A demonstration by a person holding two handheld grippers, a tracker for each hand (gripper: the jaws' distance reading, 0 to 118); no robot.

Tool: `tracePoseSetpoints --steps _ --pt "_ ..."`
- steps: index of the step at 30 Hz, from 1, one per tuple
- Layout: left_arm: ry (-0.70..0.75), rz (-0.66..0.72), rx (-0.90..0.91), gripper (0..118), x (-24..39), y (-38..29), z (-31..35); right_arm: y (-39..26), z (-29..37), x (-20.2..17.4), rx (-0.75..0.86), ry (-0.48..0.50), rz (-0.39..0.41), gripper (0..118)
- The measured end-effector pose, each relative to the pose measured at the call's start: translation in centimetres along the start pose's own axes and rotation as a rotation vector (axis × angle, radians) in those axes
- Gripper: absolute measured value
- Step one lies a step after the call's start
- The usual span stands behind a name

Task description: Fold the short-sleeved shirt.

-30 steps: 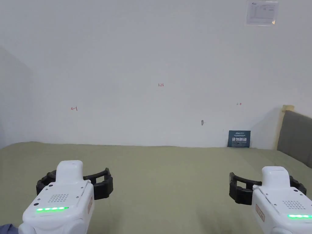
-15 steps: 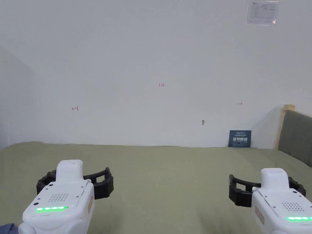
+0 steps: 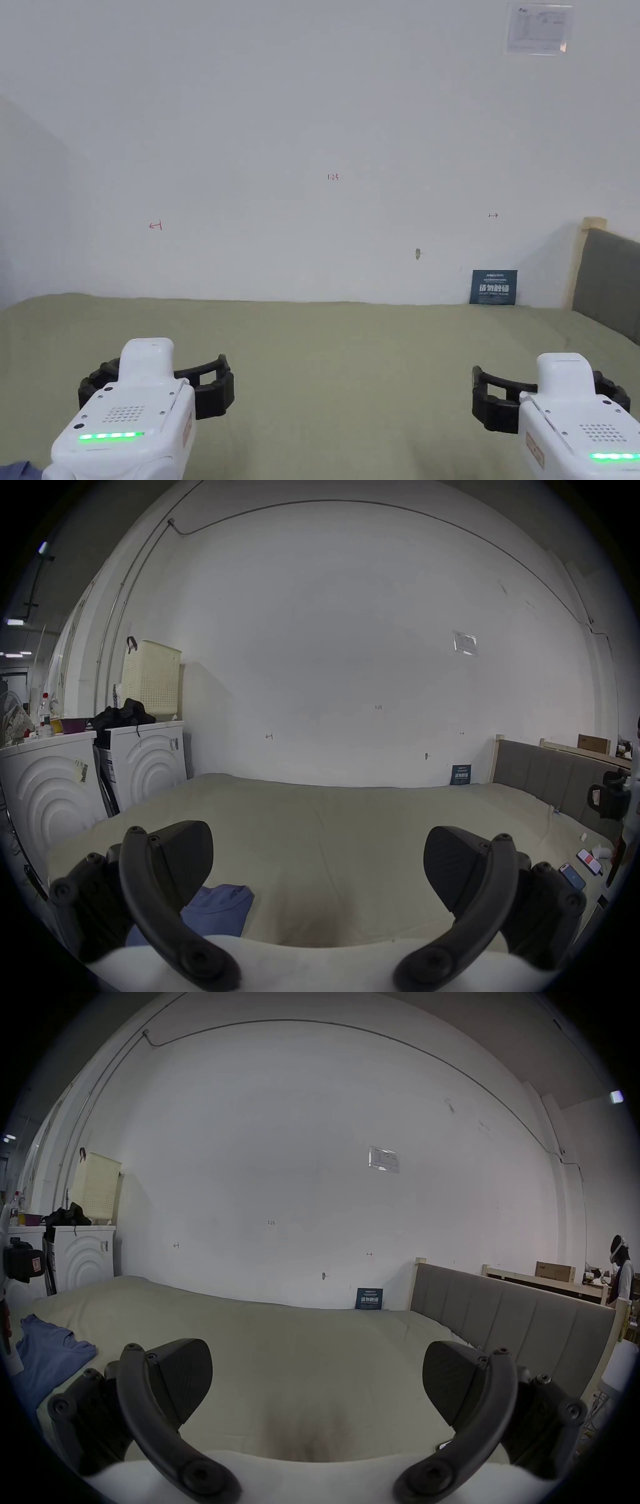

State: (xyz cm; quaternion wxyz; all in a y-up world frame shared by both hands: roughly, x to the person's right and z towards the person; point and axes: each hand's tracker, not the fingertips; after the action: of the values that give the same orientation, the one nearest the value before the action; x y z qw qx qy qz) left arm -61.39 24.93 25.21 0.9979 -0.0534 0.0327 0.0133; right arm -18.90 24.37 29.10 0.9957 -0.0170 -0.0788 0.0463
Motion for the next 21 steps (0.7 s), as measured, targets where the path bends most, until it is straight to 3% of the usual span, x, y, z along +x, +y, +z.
tracePoseSetpoints --steps 21 --pt "0.004 -0.015 -0.003 118 -0.25 0.02 0.86 -0.41 -0.13 -0.11 -0.003 0.007 0.005 118"
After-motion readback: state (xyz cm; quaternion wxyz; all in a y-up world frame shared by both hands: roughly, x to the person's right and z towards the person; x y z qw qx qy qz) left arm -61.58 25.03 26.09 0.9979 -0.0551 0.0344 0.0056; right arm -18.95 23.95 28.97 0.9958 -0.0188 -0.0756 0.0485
